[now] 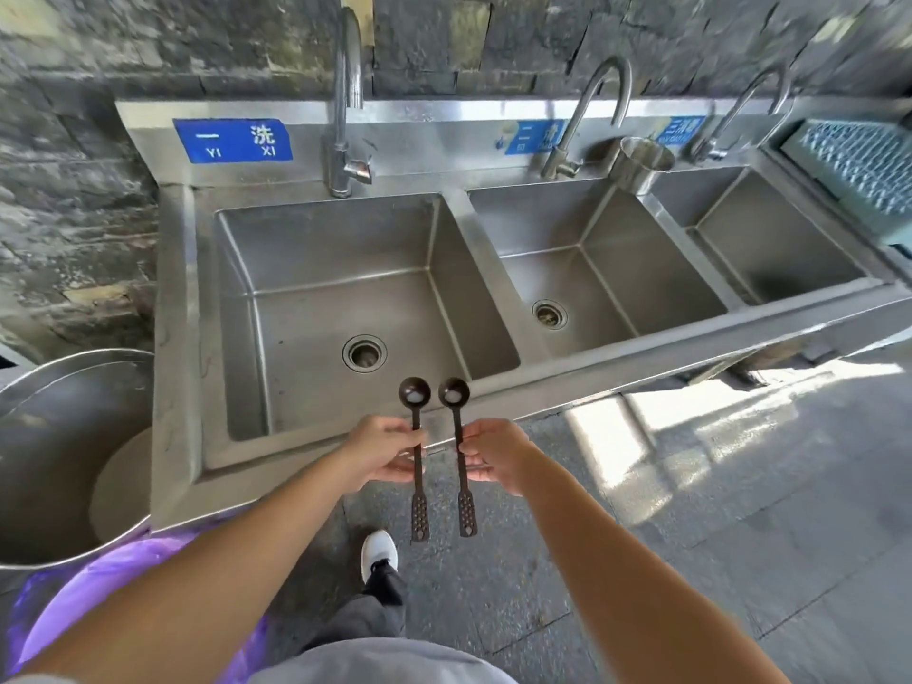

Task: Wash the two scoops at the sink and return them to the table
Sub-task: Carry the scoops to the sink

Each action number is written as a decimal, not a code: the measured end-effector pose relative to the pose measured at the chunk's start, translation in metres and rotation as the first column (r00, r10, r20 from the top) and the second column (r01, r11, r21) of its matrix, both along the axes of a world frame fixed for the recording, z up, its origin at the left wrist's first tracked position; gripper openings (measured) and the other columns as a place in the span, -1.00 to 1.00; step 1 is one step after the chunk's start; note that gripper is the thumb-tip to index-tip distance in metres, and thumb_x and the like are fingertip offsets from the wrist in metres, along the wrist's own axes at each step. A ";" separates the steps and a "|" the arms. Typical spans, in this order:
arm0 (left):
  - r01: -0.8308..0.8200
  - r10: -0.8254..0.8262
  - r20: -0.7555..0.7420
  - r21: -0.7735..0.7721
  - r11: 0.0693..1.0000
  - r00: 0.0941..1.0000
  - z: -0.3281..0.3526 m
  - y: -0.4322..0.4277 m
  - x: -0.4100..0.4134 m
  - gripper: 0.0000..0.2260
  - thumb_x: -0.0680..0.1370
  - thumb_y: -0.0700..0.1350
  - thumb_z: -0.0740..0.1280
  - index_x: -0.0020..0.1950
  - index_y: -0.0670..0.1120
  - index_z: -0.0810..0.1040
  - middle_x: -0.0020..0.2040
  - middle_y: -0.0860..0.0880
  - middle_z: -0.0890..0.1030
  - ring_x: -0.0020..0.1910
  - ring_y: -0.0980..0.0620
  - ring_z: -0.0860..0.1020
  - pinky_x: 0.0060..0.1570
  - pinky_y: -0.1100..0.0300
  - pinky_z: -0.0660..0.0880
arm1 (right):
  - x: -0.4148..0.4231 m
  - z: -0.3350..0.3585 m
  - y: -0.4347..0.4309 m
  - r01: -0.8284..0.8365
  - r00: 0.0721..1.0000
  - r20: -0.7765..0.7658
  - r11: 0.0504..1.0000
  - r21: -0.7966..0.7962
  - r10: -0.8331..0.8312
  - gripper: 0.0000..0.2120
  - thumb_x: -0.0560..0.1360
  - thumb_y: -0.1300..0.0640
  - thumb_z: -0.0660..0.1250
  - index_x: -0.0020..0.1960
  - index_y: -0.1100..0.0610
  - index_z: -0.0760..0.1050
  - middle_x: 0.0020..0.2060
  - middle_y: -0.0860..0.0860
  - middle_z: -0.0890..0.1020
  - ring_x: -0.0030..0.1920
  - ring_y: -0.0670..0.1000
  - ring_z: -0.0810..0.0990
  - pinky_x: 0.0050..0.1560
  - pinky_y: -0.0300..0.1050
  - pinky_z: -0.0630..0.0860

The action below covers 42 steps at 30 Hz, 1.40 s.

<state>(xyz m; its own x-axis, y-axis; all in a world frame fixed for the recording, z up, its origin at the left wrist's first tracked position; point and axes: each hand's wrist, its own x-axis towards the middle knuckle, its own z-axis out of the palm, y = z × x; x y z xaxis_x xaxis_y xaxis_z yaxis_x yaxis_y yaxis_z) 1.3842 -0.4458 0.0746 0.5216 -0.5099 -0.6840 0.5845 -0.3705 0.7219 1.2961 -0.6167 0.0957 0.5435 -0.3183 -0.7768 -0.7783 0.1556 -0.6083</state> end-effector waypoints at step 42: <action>-0.283 0.288 -0.123 0.052 0.958 0.950 -0.022 -0.203 0.172 -0.85 0.44 -0.23 0.51 -0.01 -0.22 0.65 -0.13 -0.25 0.70 -0.20 -0.26 0.70 -0.25 -0.03 0.66 | 0.229 -0.016 -0.234 -0.012 0.990 -0.140 1.000 0.025 0.016 -0.75 0.56 0.42 0.07 -0.07 0.20 0.47 -0.32 0.16 0.52 -0.43 0.02 0.42 -0.34 -0.19 0.38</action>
<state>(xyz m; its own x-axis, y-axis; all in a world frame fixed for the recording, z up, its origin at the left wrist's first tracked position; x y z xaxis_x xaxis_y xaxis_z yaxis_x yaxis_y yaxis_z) 1.5560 -0.6486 0.0531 0.5491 -0.3284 -0.7685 0.7559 -0.1970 0.6243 1.5249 -0.8504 0.0797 0.4331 -0.2916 -0.8529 -0.8578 0.1574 -0.4894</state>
